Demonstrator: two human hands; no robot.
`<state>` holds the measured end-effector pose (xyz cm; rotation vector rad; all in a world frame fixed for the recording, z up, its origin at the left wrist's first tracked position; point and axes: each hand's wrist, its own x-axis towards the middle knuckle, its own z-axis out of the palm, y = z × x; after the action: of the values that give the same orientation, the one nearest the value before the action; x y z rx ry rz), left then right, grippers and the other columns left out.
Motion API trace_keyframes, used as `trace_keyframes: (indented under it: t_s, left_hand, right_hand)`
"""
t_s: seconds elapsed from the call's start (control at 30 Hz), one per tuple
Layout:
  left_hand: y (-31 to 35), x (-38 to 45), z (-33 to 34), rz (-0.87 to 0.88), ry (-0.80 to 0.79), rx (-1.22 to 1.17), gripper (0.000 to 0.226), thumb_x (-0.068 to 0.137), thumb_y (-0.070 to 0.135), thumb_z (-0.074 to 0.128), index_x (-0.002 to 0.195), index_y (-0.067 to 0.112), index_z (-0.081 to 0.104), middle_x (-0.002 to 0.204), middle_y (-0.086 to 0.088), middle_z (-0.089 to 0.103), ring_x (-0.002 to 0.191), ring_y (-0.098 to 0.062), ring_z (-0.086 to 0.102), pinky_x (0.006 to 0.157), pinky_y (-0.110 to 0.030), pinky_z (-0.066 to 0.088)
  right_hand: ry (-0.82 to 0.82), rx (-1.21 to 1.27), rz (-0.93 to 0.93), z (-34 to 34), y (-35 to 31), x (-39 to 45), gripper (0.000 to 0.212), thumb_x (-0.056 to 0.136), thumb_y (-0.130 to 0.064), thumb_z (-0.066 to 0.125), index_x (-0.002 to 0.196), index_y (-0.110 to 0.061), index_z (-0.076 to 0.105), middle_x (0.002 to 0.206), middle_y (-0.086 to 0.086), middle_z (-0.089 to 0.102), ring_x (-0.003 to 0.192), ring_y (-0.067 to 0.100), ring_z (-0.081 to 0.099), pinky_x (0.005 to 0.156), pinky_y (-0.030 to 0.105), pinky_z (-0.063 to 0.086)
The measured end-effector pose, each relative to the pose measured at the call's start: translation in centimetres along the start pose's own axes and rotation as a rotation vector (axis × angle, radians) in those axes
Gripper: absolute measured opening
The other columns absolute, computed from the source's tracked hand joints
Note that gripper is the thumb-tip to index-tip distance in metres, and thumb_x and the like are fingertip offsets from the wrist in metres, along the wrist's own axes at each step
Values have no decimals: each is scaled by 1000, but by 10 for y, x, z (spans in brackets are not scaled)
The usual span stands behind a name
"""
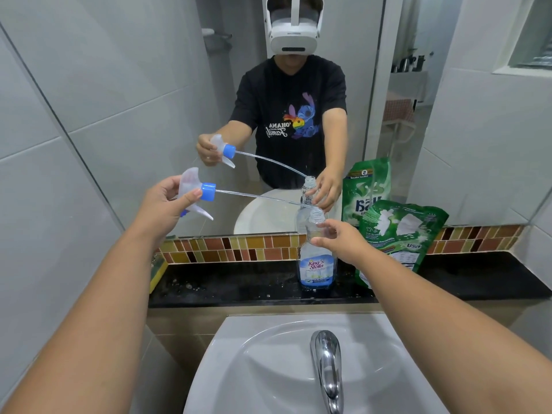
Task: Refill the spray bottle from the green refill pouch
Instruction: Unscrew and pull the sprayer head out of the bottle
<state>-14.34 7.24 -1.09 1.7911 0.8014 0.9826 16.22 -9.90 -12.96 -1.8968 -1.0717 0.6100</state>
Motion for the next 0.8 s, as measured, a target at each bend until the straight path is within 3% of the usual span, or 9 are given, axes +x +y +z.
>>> trace_keyframes:
  t_s: [0.27,0.4,0.5,0.7,0.8]
  left_hand:
    - [-48,-9,6,-187,18,-118,41,84,30,73,122,19,62,110,-3,72,104,-25,67,84,-36,51]
    - [-61,-16,11,-241,43,-141,53,78,40,73,125,18,61,112,-4,70,102,-24,66,83,-39,52]
    - [-75,-23,15,-310,62,-202,46,86,32,70,128,16,59,115,-7,68,101,-23,65,89,-41,53]
    - [-106,-49,36,-451,77,-374,35,91,25,66,121,8,62,112,-13,67,95,-22,64,67,-27,53]
    - [-125,-65,54,-555,107,-404,36,91,28,66,122,10,62,112,-12,69,95,-21,67,65,-27,54]
  right_hand:
    - [2,-13,18,0,-3,-2,55,78,-38,74,128,-24,53,114,-3,57,103,14,53,78,27,42]
    - [5,-25,19,0,-5,-4,54,79,-39,74,127,-24,54,115,-3,57,103,13,52,78,26,40]
    - [10,-43,27,0,-7,-6,56,79,-40,73,129,-24,53,118,-1,56,104,14,51,79,28,41]
    - [16,-35,26,1,-9,-9,56,80,-38,72,131,-22,51,127,4,56,106,13,49,81,28,40]
    - [24,-23,22,2,-11,-11,56,81,-37,71,131,-22,51,129,5,56,107,12,49,82,28,40]
